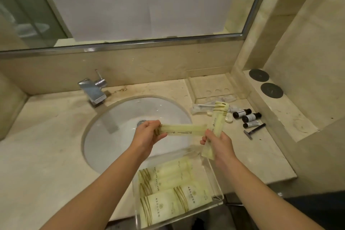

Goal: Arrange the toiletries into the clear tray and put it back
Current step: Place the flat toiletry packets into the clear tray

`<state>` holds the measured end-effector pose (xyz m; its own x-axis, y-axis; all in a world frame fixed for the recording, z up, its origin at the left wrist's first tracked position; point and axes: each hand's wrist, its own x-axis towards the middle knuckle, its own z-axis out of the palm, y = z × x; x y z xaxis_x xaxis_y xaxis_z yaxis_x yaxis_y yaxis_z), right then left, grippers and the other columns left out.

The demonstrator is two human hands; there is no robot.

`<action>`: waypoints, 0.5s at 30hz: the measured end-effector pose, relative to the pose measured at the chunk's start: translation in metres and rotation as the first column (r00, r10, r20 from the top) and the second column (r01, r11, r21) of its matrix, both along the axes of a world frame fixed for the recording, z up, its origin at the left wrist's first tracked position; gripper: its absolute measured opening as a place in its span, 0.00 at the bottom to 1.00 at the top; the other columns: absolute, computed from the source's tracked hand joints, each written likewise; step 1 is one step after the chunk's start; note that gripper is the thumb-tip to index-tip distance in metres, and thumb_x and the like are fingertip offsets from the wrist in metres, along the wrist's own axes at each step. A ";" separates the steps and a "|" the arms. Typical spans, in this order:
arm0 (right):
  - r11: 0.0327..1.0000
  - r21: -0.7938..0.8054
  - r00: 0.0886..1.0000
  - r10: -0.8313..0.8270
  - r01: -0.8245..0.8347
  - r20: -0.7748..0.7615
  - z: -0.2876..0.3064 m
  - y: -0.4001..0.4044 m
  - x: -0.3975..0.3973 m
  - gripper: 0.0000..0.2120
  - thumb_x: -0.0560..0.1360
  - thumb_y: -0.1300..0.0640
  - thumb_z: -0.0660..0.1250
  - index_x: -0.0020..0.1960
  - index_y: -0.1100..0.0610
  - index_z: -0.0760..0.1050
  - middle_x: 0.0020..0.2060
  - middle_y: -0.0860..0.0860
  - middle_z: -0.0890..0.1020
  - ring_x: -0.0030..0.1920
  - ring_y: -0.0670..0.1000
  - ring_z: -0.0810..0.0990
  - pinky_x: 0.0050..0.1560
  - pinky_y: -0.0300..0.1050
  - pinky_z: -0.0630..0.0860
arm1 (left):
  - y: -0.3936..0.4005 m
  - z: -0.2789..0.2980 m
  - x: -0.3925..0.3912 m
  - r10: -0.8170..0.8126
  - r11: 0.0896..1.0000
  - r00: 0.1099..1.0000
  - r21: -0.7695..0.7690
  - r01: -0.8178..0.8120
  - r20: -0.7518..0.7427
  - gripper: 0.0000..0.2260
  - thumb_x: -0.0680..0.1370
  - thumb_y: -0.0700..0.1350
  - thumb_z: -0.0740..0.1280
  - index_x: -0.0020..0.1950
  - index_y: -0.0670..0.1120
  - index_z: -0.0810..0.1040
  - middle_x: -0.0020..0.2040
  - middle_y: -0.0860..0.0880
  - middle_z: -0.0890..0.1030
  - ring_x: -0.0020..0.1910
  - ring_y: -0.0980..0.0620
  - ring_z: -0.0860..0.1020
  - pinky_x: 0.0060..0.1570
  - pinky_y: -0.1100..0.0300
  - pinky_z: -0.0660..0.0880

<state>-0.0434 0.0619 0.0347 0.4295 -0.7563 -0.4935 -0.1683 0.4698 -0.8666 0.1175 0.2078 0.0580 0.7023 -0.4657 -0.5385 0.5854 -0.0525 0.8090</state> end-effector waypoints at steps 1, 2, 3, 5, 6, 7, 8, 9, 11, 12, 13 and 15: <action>1.000 0.022 1.000 0.022 -0.022 0.007 0.000 0.004 0.002 0.06 0.77 0.60 0.67 0.52 0.61 0.77 0.35 0.55 0.79 0.36 0.52 0.80 0.46 0.53 0.79 | 0.006 -0.001 0.002 -0.002 1.000 1.000 -0.014 0.001 -0.009 0.06 0.78 0.39 0.66 0.48 0.36 0.76 0.44 0.42 0.76 0.43 0.48 0.79 0.46 0.57 0.83; 0.998 0.044 0.999 0.041 -0.042 0.019 0.001 0.008 0.004 0.06 0.77 0.58 0.67 0.52 0.60 0.77 0.34 0.54 0.79 0.36 0.52 0.80 0.44 0.52 0.78 | 0.011 -0.002 0.003 -0.010 1.000 1.000 -0.015 0.010 0.003 0.07 0.78 0.40 0.67 0.47 0.35 0.77 0.43 0.42 0.78 0.42 0.48 0.79 0.47 0.57 0.82; 0.996 0.060 0.998 0.059 -0.060 0.023 0.002 0.011 0.006 0.07 0.77 0.57 0.66 0.52 0.60 0.77 0.34 0.54 0.78 0.34 0.52 0.79 0.41 0.51 0.77 | 0.017 -0.003 0.004 -0.028 1.000 0.999 0.001 0.028 0.031 0.07 0.77 0.39 0.68 0.46 0.35 0.78 0.43 0.40 0.79 0.42 0.48 0.80 0.49 0.58 0.82; 0.993 0.071 0.996 0.093 -0.094 0.015 0.006 0.017 0.010 0.09 0.79 0.53 0.64 0.50 0.58 0.78 0.34 0.54 0.78 0.33 0.52 0.78 0.37 0.48 0.76 | 0.027 -0.006 0.006 -0.086 0.995 0.991 0.060 0.081 0.104 0.05 0.74 0.36 0.71 0.44 0.34 0.79 0.45 0.38 0.80 0.45 0.46 0.81 0.53 0.57 0.79; 0.992 0.071 0.994 0.104 -0.105 0.017 0.007 0.019 0.012 0.10 0.79 0.52 0.64 0.49 0.58 0.78 0.35 0.54 0.78 0.33 0.52 0.78 0.36 0.47 0.76 | 0.031 -0.007 0.006 -0.120 0.990 0.984 0.084 0.109 0.134 0.03 0.73 0.35 0.71 0.41 0.35 0.79 0.45 0.39 0.81 0.47 0.46 0.81 0.56 0.56 0.78; 0.991 0.074 0.993 0.112 -0.113 0.025 0.008 0.021 0.013 0.09 0.79 0.52 0.64 0.49 0.58 0.77 0.36 0.54 0.79 0.33 0.52 0.78 0.34 0.47 0.76 | 0.036 -0.009 0.007 -0.150 0.985 0.975 0.107 0.133 0.164 0.03 0.72 0.33 0.71 0.39 0.37 0.79 0.46 0.42 0.82 0.49 0.45 0.81 0.58 0.55 0.77; 0.990 0.075 0.992 0.118 -0.121 0.041 0.008 0.022 0.014 0.07 0.78 0.54 0.66 0.50 0.58 0.77 0.38 0.54 0.79 0.33 0.51 0.78 0.33 0.47 0.76 | 0.039 -0.011 0.007 -0.173 0.980 0.966 0.131 0.150 0.192 0.05 0.71 0.31 0.70 0.39 0.39 0.80 0.47 0.44 0.83 0.51 0.46 0.81 0.59 0.55 0.76; 0.989 0.065 0.990 0.129 -0.132 0.056 0.008 0.023 0.015 0.04 0.77 0.57 0.67 0.50 0.58 0.77 0.39 0.54 0.78 0.33 0.51 0.78 0.32 0.47 0.76 | 0.042 -0.012 0.008 -0.188 0.975 0.958 0.156 0.156 0.216 0.08 0.71 0.29 0.69 0.40 0.41 0.81 0.48 0.45 0.83 0.53 0.46 0.81 0.60 0.54 0.75; 0.988 0.012 0.987 0.154 -0.155 0.050 0.007 0.025 0.017 0.05 0.76 0.64 0.68 0.50 0.58 0.77 0.40 0.53 0.78 0.32 0.51 0.77 0.35 0.46 0.76 | 0.047 -0.013 0.008 -0.192 0.972 0.951 0.178 0.151 0.243 0.13 0.70 0.26 0.65 0.43 0.42 0.81 0.50 0.45 0.82 0.51 0.45 0.79 0.56 0.54 0.75; 0.987 -0.010 0.986 0.162 -0.162 0.034 0.006 0.025 0.018 0.07 0.75 0.66 0.68 0.51 0.57 0.77 0.40 0.53 0.79 0.32 0.51 0.77 0.36 0.46 0.76 | 0.049 -0.013 0.008 -0.184 0.974 0.952 0.173 0.144 0.243 0.14 0.70 0.25 0.64 0.45 0.41 0.81 0.50 0.44 0.80 0.50 0.45 0.78 0.53 0.54 0.76; 0.986 -0.023 0.986 0.163 -0.163 0.016 0.005 0.026 0.019 0.09 0.74 0.67 0.67 0.52 0.58 0.77 0.41 0.54 0.79 0.33 0.51 0.78 0.38 0.46 0.77 | 0.051 -0.013 0.008 -0.170 0.978 0.957 0.162 0.134 0.234 0.14 0.70 0.25 0.63 0.47 0.40 0.80 0.51 0.43 0.79 0.49 0.45 0.77 0.52 0.54 0.76; 0.987 -0.035 0.988 0.155 -0.155 -0.007 0.004 0.027 0.021 0.10 0.74 0.68 0.67 0.53 0.58 0.77 0.42 0.54 0.80 0.35 0.51 0.79 0.40 0.47 0.77 | 0.055 -0.013 0.008 -0.149 0.983 0.966 0.137 0.122 0.212 0.14 0.72 0.25 0.63 0.49 0.40 0.79 0.52 0.43 0.77 0.49 0.44 0.77 0.49 0.54 0.78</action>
